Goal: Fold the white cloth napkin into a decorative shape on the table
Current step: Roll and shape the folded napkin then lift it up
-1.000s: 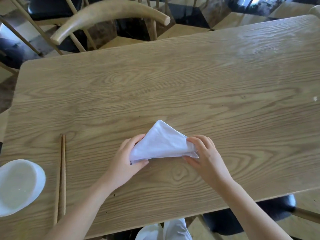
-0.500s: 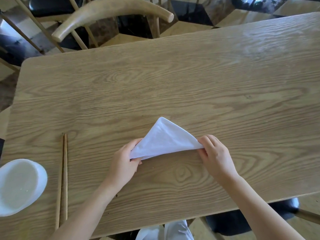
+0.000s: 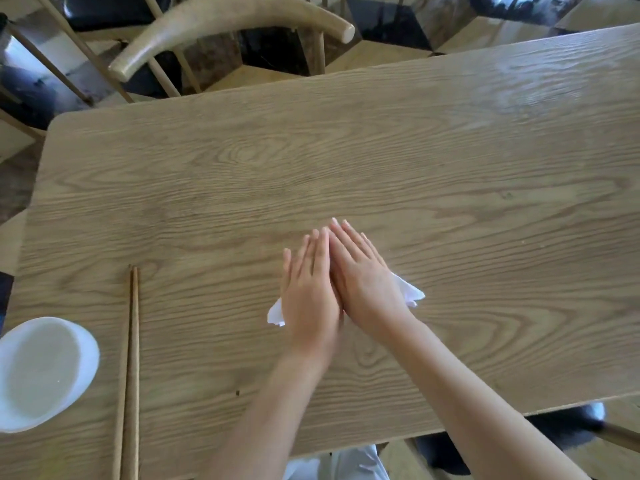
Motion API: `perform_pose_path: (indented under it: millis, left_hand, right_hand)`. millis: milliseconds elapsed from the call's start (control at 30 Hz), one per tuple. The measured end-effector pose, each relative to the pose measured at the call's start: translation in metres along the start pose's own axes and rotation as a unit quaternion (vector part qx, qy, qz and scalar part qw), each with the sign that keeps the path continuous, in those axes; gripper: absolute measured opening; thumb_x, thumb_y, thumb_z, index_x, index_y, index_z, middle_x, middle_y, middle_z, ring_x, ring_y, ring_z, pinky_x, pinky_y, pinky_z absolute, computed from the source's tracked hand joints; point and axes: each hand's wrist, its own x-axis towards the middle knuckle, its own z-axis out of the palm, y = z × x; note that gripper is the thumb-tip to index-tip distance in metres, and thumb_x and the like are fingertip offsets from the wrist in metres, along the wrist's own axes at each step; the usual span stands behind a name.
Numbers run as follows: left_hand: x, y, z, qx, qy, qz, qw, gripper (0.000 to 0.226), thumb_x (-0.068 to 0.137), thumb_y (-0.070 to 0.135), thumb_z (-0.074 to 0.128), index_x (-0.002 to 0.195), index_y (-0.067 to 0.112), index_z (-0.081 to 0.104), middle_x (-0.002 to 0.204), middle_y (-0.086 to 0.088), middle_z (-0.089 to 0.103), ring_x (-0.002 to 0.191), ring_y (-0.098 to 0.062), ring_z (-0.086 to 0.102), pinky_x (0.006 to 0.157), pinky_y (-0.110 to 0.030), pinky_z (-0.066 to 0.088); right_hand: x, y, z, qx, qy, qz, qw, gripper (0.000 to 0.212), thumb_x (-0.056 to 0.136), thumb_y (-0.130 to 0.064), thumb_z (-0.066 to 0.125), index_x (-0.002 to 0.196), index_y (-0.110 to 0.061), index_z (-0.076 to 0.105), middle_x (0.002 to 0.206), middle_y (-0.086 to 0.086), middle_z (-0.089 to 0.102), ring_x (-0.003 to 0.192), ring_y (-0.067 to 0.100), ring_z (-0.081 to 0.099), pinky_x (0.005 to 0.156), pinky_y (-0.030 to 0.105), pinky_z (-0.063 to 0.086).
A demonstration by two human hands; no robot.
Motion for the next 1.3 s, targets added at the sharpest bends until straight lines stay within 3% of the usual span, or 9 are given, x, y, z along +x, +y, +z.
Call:
perform_pose_path:
  millis: [233,467,700,800,900,1033,1100,1200,1300]
  left_hand:
    - [-0.009,-0.036,0.027,0.151,-0.015,0.030,0.988,0.049,0.093,0.022,0.029,0.136,0.003,0.041,0.144,-0.014,0.042,0.135,-0.027,0.036,0.111,-0.054,0.024]
    - [-0.009,-0.046,0.022,0.212,-0.045,0.032,0.976,0.056,0.093,0.032,0.026,0.142,0.005,0.031,0.149,-0.013,0.034,0.138,-0.029,0.030,0.111,-0.056,0.023]
    - [-0.007,-0.059,0.013,0.186,-0.074,-0.024,0.979,0.058,0.097,0.041,0.017,0.147,0.015,0.007,0.157,0.001,0.003,0.143,-0.014,-0.004,0.117,-0.046,-0.005]
    - [-0.004,-0.053,0.000,0.092,-0.069,-0.002,0.993,0.054,0.097,0.028,0.035,0.146,0.013,0.017,0.156,-0.005,0.014,0.144,-0.018,0.005,0.118,-0.041,0.006]
    - [0.012,-0.026,-0.007,-0.041,-0.067,0.017,0.997,0.054,0.090,0.019,0.054,0.140,0.018,0.034,0.135,-0.003,0.051,0.126,-0.022,0.040,0.102,-0.034,0.035]
    - [0.048,-0.016,-0.026,-0.041,-0.245,-0.128,0.960,0.046,0.079,0.021,0.064,0.122,0.015,0.046,0.102,0.000,0.056,0.094,-0.022,0.056,0.071,-0.030,0.040]
    - [0.055,-0.018,-0.038,-0.035,-0.331,-0.120,0.935,0.028,0.075,0.019,0.066,0.099,0.009,0.055,0.084,0.000,0.055,0.071,-0.019,0.052,0.061,-0.030,0.037]
    - [0.053,-0.017,-0.052,-0.133,-0.342,-0.044,0.929,0.015,0.073,0.009,0.070,0.080,0.019,0.062,0.070,0.011,0.056,0.059,-0.004,0.047,0.057,-0.018,0.037]
    - [0.052,-0.012,-0.068,-0.244,-0.236,0.003,0.941,0.035,0.070,-0.002,0.073,0.071,0.031,0.062,0.063,0.023,0.058,0.057,0.005,0.046,0.057,-0.006,0.035]
  right_hand:
    - [-0.011,0.024,0.030,-0.115,0.015,-0.025,0.993,0.051,0.096,-0.032,0.033,0.141,-0.010,0.034,0.151,0.007,0.031,0.141,0.023,0.025,0.115,0.045,0.024]
    - [-0.037,0.064,0.006,-0.193,-0.012,-0.003,0.981,0.055,0.097,-0.038,0.022,0.144,-0.011,0.029,0.152,0.003,0.028,0.142,0.018,0.020,0.116,0.044,0.018]
    - [-0.049,0.083,-0.006,-0.188,-0.041,0.017,0.981,0.053,0.097,-0.036,0.014,0.147,-0.017,0.021,0.155,-0.003,0.018,0.144,0.014,0.007,0.118,0.042,0.007]
    - [-0.048,0.083,-0.006,-0.180,-0.047,0.021,0.982,0.055,0.097,-0.039,0.011,0.147,-0.017,0.019,0.156,-0.003,0.015,0.144,0.013,0.004,0.118,0.040,0.004]
    - [-0.049,0.082,-0.008,-0.175,-0.054,0.014,0.983,0.057,0.096,-0.041,0.009,0.147,-0.017,0.017,0.156,-0.003,0.013,0.144,0.013,0.001,0.118,0.038,0.000]
    - [-0.047,0.081,-0.010,-0.140,-0.049,0.005,0.989,0.055,0.098,-0.043,0.019,0.147,-0.018,0.017,0.156,-0.004,0.009,0.144,0.012,-0.002,0.118,0.034,-0.005]
    - [-0.042,0.081,-0.012,-0.110,-0.039,-0.009,0.993,0.054,0.097,-0.036,0.039,0.145,-0.016,0.026,0.156,-0.001,0.017,0.144,0.014,0.004,0.118,0.034,-0.001]
    - [-0.028,0.077,-0.032,0.046,-0.039,-0.012,0.998,0.049,0.083,-0.025,0.067,0.128,-0.014,0.051,0.136,-0.002,0.049,0.130,0.019,0.036,0.107,0.028,0.025]
    - [-0.017,0.065,-0.064,0.193,-0.068,0.024,0.978,0.032,0.078,-0.015,0.071,0.092,-0.040,0.058,0.078,-0.027,0.060,0.076,-0.005,0.052,0.069,0.012,0.037]
